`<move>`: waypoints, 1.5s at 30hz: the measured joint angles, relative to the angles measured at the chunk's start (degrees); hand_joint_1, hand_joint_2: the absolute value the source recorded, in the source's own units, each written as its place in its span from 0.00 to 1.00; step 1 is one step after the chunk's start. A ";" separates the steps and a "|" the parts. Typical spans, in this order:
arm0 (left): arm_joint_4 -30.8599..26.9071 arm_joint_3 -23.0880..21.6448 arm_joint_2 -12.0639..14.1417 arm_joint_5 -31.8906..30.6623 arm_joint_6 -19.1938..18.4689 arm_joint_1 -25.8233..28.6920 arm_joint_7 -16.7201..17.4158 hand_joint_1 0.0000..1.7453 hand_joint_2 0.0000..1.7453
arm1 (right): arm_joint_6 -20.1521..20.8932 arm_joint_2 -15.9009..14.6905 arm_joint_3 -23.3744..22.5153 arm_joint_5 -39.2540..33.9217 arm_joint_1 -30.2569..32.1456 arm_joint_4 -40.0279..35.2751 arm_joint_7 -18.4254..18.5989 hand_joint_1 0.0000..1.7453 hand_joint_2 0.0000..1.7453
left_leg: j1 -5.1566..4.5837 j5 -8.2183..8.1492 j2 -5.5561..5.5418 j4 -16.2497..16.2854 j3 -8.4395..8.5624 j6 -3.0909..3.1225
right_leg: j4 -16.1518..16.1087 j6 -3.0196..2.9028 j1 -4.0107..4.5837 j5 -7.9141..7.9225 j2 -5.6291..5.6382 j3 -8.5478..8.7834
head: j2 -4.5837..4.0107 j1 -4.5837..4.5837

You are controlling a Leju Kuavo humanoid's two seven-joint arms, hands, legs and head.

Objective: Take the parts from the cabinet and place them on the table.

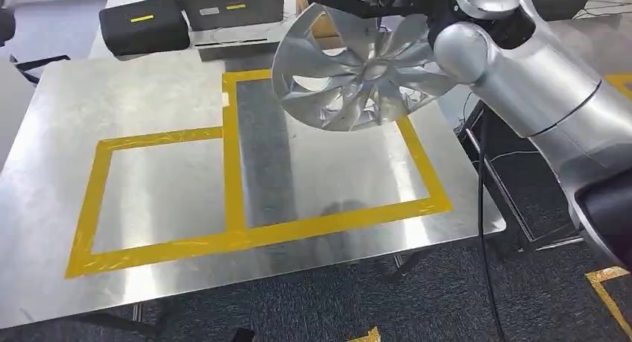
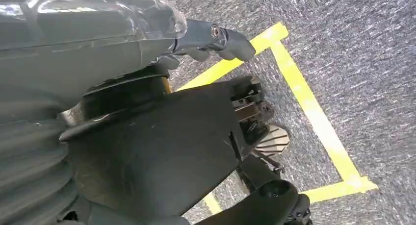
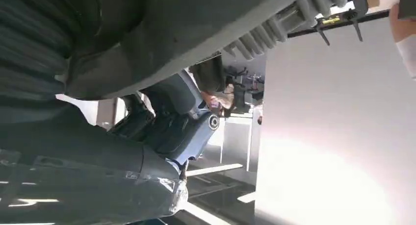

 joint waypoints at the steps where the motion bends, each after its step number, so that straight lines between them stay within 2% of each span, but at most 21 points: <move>1: 0.00 0.00 0.00 0.00 0.00 0.00 -0.13 0.00 1.00 | 0.20 0.00 0.00 0.00 -0.15 -0.27 -0.33 1.00 1.00 | 0.00 0.00 0.02 0.00 0.00 0.00 | 0.00 0.00 0.00 0.00 0.01 0.00 | 0.00 0.00; 10: 0.02 0.00 0.02 0.00 0.77 0.00 -2.36 0.00 1.00 | 3.34 0.11 0.13 -3.30 -1.39 -2.62 -4.35 1.00 1.00 | 0.00 -0.02 0.16 -0.01 -0.03 0.03 | -0.01 0.00 0.00 0.00 0.05 -0.03 | 0.00 -0.02; 16: 0.09 0.00 0.02 0.26 1.05 0.00 -3.76 0.00 1.00 | 5.11 0.90 0.94 -6.01 -2.17 -3.72 -5.77 1.00 1.00 | 0.01 -0.02 0.28 -0.01 -0.03 0.03 | 0.00 0.00 0.00 0.00 0.06 -0.06 | 0.00 -0.02; 19: 0.15 0.02 0.02 0.68 1.20 -0.01 -3.89 0.00 1.00 | 8.34 1.29 1.27 -10.26 -2.87 -3.96 -5.44 1.00 1.00 | 0.01 -0.02 0.38 -0.01 -0.03 0.03 | 0.01 0.00 0.00 0.00 0.08 -0.05 | 0.00 -0.04; 21: 0.28 0.04 0.04 1.18 1.42 -0.01 -3.89 0.00 1.00 | 11.93 1.90 2.01 -15.61 -3.55 -3.96 -3.55 1.00 1.00 | 0.01 -0.03 0.49 -0.02 -0.03 0.05 | 0.00 0.00 0.00 0.00 0.12 -0.06 | 0.00 -0.04; 24: 0.44 0.09 0.18 2.47 1.64 0.00 -3.94 0.00 1.00 | 17.10 3.50 3.70 -30.47 -5.06 -3.56 1.84 1.00 1.00 | 0.02 -0.04 0.82 -0.03 -0.12 0.05 | 0.02 0.01 -0.01 0.01 0.29 -0.16 | 0.00 -0.04; 26: 0.44 0.09 0.26 3.17 1.64 0.01 -4.24 0.00 1.00 | 17.90 5.04 5.34 -41.64 -6.27 -2.85 5.00 1.00 1.00 | 0.02 -0.05 1.04 -0.03 -0.14 0.03 | 0.04 0.06 -0.01 0.05 0.51 -0.28 | 0.00 -0.02; 29: 0.44 0.09 0.31 3.50 1.64 0.01 -4.79 0.00 1.00 | 17.88 6.56 8.33 -50.93 -8.02 -1.38 5.66 1.00 1.00 | 0.04 -0.05 1.07 -0.03 -0.17 0.03 | 0.03 0.06 0.01 0.05 0.54 -0.35 | 0.00 -0.04; 32: 0.44 0.09 0.31 3.78 1.70 0.02 -5.07 0.00 1.00 | 19.22 7.85 10.56 -52.59 -9.07 -0.09 5.99 1.00 1.00 | 0.06 -0.05 0.97 -0.04 -0.20 0.03 | 0.05 0.06 0.02 0.05 0.49 -0.37 | 0.00 -0.15; 38: 0.44 0.09 0.31 4.02 1.73 0.02 -5.27 0.00 1.00 | 29.48 10.90 14.20 -53.03 -9.75 7.45 6.12 1.00 1.00 | 0.06 -0.05 0.90 -0.06 -0.21 0.03 | 0.04 0.01 0.00 0.11 0.49 -0.36 | 0.00 -0.13; 45: 0.44 0.09 0.31 4.39 1.73 0.04 -4.59 0.00 1.00 | 31.24 13.31 16.74 -51.43 -9.82 14.21 6.12 1.00 1.00 | 0.06 -0.04 0.76 -0.06 -0.21 0.04 | 0.01 -0.04 0.00 0.17 0.48 -0.33 | 0.00 -0.09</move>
